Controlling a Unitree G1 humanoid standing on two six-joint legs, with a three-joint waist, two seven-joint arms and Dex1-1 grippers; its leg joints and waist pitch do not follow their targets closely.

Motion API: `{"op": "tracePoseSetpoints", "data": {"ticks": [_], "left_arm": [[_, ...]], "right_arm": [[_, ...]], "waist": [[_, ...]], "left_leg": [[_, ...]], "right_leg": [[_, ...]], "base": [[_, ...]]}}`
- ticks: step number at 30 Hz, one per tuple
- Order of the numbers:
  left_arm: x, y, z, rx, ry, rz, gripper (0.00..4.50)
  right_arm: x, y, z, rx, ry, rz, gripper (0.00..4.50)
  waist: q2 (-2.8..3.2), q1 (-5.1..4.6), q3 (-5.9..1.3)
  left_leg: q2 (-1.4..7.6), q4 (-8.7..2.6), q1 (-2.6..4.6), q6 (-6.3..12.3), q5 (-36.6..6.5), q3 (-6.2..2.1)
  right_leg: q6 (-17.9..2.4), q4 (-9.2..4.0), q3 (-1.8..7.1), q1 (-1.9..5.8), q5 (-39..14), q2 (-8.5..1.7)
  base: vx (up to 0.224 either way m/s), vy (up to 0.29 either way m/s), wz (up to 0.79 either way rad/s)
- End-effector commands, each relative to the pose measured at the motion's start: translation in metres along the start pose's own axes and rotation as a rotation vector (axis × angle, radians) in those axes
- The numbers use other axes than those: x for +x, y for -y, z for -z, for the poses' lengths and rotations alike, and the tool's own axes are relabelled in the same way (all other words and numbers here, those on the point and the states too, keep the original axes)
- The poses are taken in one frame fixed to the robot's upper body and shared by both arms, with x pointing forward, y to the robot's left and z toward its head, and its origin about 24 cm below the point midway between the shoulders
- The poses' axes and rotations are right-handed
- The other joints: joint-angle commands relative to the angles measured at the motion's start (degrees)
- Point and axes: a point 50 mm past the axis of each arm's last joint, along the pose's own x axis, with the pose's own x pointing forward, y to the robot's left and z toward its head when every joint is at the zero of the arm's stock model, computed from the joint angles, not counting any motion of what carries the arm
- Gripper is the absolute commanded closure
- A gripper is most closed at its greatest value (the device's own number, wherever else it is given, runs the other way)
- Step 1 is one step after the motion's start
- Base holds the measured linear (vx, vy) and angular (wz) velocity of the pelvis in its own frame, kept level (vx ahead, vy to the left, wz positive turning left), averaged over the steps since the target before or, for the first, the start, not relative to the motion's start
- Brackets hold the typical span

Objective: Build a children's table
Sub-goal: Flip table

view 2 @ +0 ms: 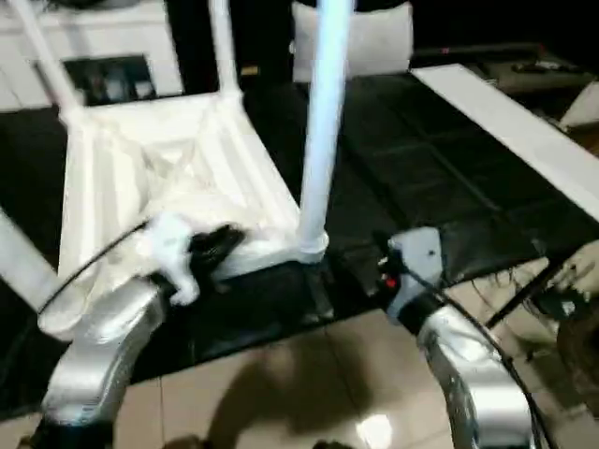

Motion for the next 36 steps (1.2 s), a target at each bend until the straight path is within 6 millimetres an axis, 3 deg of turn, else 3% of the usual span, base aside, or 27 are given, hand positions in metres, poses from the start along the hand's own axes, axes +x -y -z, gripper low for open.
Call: {"op": "tracePoseSetpoints", "data": {"ticks": [1,2,3,4,5,6,7,8,9,10,11,12,13,14,15,16,17,18,20,22,23,26,27,29,30,35,36], "left_arm": [[-0.011,0.003,0.004,-0.007,-0.043,-0.086,3.50],[-0.012,0.005,0.007,-0.004,-0.052,-0.093,3.50],[-0.012,0.005,0.012,0.006,-0.095,-0.121,3.50],[-0.012,0.006,0.012,0.012,-0.103,-0.128,3.50],[-0.012,0.006,0.012,0.013,-0.104,-0.129,3.50],[-0.013,0.009,0.009,0.030,-0.094,-0.123,3.50],[-0.012,0.011,0.006,0.044,-0.083,-0.115,3.50],[-0.012,0.012,0.005,0.046,-0.083,-0.115,3.50],[-0.013,0.012,0.004,0.059,-0.087,-0.121,3.50],[-0.013,0.011,0.004,0.055,-0.090,-0.134,3.50],[-0.016,0.007,0.004,0.056,-0.085,-0.173,3.50],[-0.018,0.005,0.003,0.058,-0.077,-0.203,3.22],[-0.018,0.005,0.003,0.058,-0.077,-0.203,3.16],[-0.020,0.002,0.001,0.052,-0.068,-0.226,3.16],[-0.022,-0.001,0.000,0.033,-0.062,-0.253,3.11],[-0.025,-0.004,-0.001,0.022,-0.062,-0.271,2.99],[-0.026,-0.006,-0.001,0.015,-0.064,-0.281,2.99],[-0.028,-0.010,-0.002,0.034,-0.069,-0.298,2.99],[-0.033,-0.019,-0.004,0.059,-0.070,-0.348,2.99],[-0.036,-0.023,-0.005,0.067,-0.070,-0.384,2.89],[-0.037,-0.024,-0.006,0.066,-0.068,-0.387,2.89],[-0.041,-0.026,-0.009,0.060,-0.059,-0.389,2.62],[-0.043,-0.027,-0.010,0.068,-0.050,-0.393,2.50],[-0.046,-0.028,-0.012,0.077,-0.038,-0.409,2.36],[-0.050,-0.029,-0.013,0.081,-0.033,-0.436,2.25],[-0.058,-0.026,-0.013,0.074,-0.034,-0.444,1.88],[-0.059,-0.024,-0.013,0.067,-0.033,-0.433,1.80]], "right_arm": [[-0.003,-0.008,-0.002,-0.036,-0.027,-0.062,0.00],[-0.002,-0.008,-0.001,-0.040,-0.033,-0.069,0.00],[-0.001,-0.006,-0.001,-0.045,-0.039,-0.067,0.00],[-0.001,-0.005,-0.001,-0.046,-0.042,-0.062,0.00],[-0.001,-0.005,-0.001,-0.046,-0.042,-0.061,0.00],[-0.002,-0.004,-0.001,-0.043,-0.044,-0.051,0.00],[-0.002,-0.002,-0.002,-0.030,-0.047,-0.045,0.00],[-0.002,-0.002,-0.002,-0.024,-0.048,-0.044,0.00],[-0.002,-0.001,-0.002,-0.018,-0.049,-0.042,0.00],[0.000,0.000,-0.002,-0.024,-0.050,-0.047,0.00],[0.002,0.001,-0.001,-0.034,-0.058,-0.062,0.00],[0.004,0.002,0.000,-0.048,-0.064,-0.075,0.00],[0.004,0.002,0.000,-0.048,-0.064,-0.075,0.00],[0.005,0.001,-0.001,-0.065,-0.058,-0.090,0.00],[0.005,0.000,-0.002,-0.031,-0.058,-0.124,0.00],[0.007,0.000,-0.004,-0.033,-0.059,-0.146,0.00],[0.009,0.000,-0.005,-0.034,-0.060,-0.159,0.00],[0.013,0.002,-0.007,-0.028,-0.060,-0.159,0.00],[0.025,0.007,-0.013,-0.036,-0.033,-0.144,0.00],[0.029,0.009,-0.015,-0.022,-0.021,-0.132,0.00],[0.030,0.009,-0.015,-0.021,-0.018,-0.133,0.00],[0.041,0.012,-0.015,-0.053,-0.032,-0.111,0.00],[0.046,0.015,-0.014,-0.065,-0.043,-0.075,0.00],[0.051,0.019,-0.012,-0.052,-0.049,-0.041,0.00],[0.055,0.024,-0.012,-0.046,-0.051,0.000,0.00],[0.059,0.037,-0.013,-0.064,-0.050,0.099,0.00],[0.059,0.040,-0.012,-0.059,-0.054,0.115,0.00]], "waist": [[1.21,-1.54,-2.12],[0.68,-1.33,-1.71],[-1.36,0.16,-0.64],[-3.35,1.25,-1.80],[-3.54,1.87,-1.26],[-3.48,2.40,-1.79],[-4.79,2.27,-1.45],[-4.95,5.02,-2.31],[-4.61,5.89,-2.43],[-4.42,6.12,-2.41],[-4.06,6.05,-2.01],[-3.01,4.92,-2.08],[-2.52,4.46,-1.98],[-0.84,3.99,-2.75],[-0.73,3.54,-2.27],[-0.98,3.20,-1.97],[-1.39,3.07,-1.79],[-1.82,2.73,-1.56],[-2.01,1.81,-1.50],[-2.14,1.24,-1.69],[-1.66,1.28,-1.77],[-1.83,0.47,-2.25],[-1.84,0.47,-2.70],[-1.84,0.24,-2.96],[-2.32,0.21,-3.10],[-2.55,0.57,-3.32],[-2.46,0.61,-2.97]], "left_leg": [[6.95,-10.10,2.07,9.86,-29.76,-8.42],[5.49,-9.97,1.17,11.12,-29.57,-8.57],[-0.93,-6.22,-2.76,7.66,-26.62,-4.04],[-4.91,1.56,0.65,5.51,-19.35,-0.26],[-5.42,7.09,3.35,4.57,-12.66,2.09],[-4.40,9.18,-0.79,3.07,-7.34,2.84],[-4.18,7.85,-0.04,4.36,-9.19,3.79],[-3.36,6.70,-0.44,6.90,-12.42,2.34],[-2.39,6.20,1.02,7.36,-11.13,0.88],[-2.15,5.23,1.27,7.16,-9.45,0.58],[-1.65,3.84,1.94,7.29,-7.71,0.58],[-0.52,-1.65,4.43,9.54,-1.74,2.20],[0.94,-2.79,5.27,11.91,-1.87,1.81],[4.62,-3.04,7.59,12.49,-3.58,0.91],[5.44,-3.60,6.82,11.38,-7.19,1.14],[4.99,-4.31,6.06,8.43,-14.64,1.98],[4.22,-4.42,5.83,6.97,-17.69,2.29],[2.35,-4.29,5.48,4.19,-21.07,3.03],[1.72,-4.11,4.71,3.66,-21.40,2.77],[1.55,-3.87,4.70,3.91,-19.52,2.82],[1.55,-3.86,4.56,4.04,-18.79,2.72],[1.71,-3.79,3.85,4.36,-15.21,2.60],[1.82,-3.40,3.74,4.77,-11.74,2.74],[1.55,-3.01,3.20,6.27,-7.09,3.03],[1.52,-2.79,2.95,7.97,-3.96,3.13],[1.48,-2.26,2.72,10.51,-0.45,3.48],[1.54,-2.43,2.80,10.89,-2.24,3.62]], "right_leg": [[-9.88,4.04,4.08,1.35,-14.18,0.66],[-12.74,4.63,5.83,1.50,-15.39,0.44],[-13.06,-1.22,8.67,1.96,-23.84,-2.53],[-9.01,-6.86,7.74,-0.19,-38.83,-5.71],[-5.55,-10.33,6.44,-2.06,-50.49,-8.95],[10.28,-9.18,6.82,2.07,-57.02,-11.15],[12.64,-9.06,11.66,1.18,-58.27,-9.67],[7.90,-7.07,16.51,5.23,-50.22,-12.70],[-0.48,-6.88,17.95,5.37,-39.83,-13.84],[-5.76,-6.49,17.26,5.99,-33.02,-12.73],[-10.31,-6.38,15.86,5.93,-27.85,-11.42],[-14.08,-4.50,10.44,3.71,-18.05,-4.51],[-12.69,-3.40,9.30,2.36,-17.15,-2.78],[-10.29,-2.04,8.76,0.71,-12.59,-2.19],[-9.48,-2.04,8.96,0.87,-11.02,-2.26],[-8.71,-2.52,9.37,1.81,-11.06,-3.20],[-8.69,-2.90,9.67,2.18,-13.00,-3.72],[-8.05,-3.99,10.27,2.42,-20.79,-4.67],[-5.57,-4.76,10.16,2.76,-28.65,-5.11],[-4.07,-5.20,10.16,2.57,-30.03,-5.02],[-4.14,-5.10,10.15,2.64,-29.49,-5.06],[-6.30,-4.33,10.16,2.83,-23.36,-4.81],[-7.83,-3.73,10.31,2.78,-18.46,-4.84],[-10.10,-2.98,10.31,2.94,-12.28,-4.68],[-12.10,-2.33,10.34,3.08,-8.93,-4.83],[-13.25,-1.92,10.16,2.80,-6.56,-4.67],[-13.15,-2.35,10.07,2.54,-9.35,-4.47]], "base": [[0.039,-0.126,0.62],[0.015,-0.164,0.73],[-0.025,-0.196,0.88],[-0.025,-0.196,0.88],[-0.093,-0.193,0.58],[-0.043,-0.114,0.34],[-0.043,-0.114,0.34],[0.031,-0.054,0.43],[0.003,-0.033,0.20],[-0.026,-0.055,0.34],[-0.055,-0.019,0.25],[-0.087,0.015,0.39],[-0.058,0.037,0.25],[-0.066,0.054,0.30],[0.000,0.000,0.00],[-0.038,0.052,0.20],[-0.025,0.054,0.07],[-0.054,0.065,0.06],[-0.025,0.017,0.01],[0.000,0.000,0.00],[0.000,0.000,0.00],[0.000,0.000,0.00],[0.000,0.000,0.00],[0.000,0.000,0.00],[0.000,0.000,0.00],[0.000,0.000,0.00],[0.000,0.000,0.00]]}}
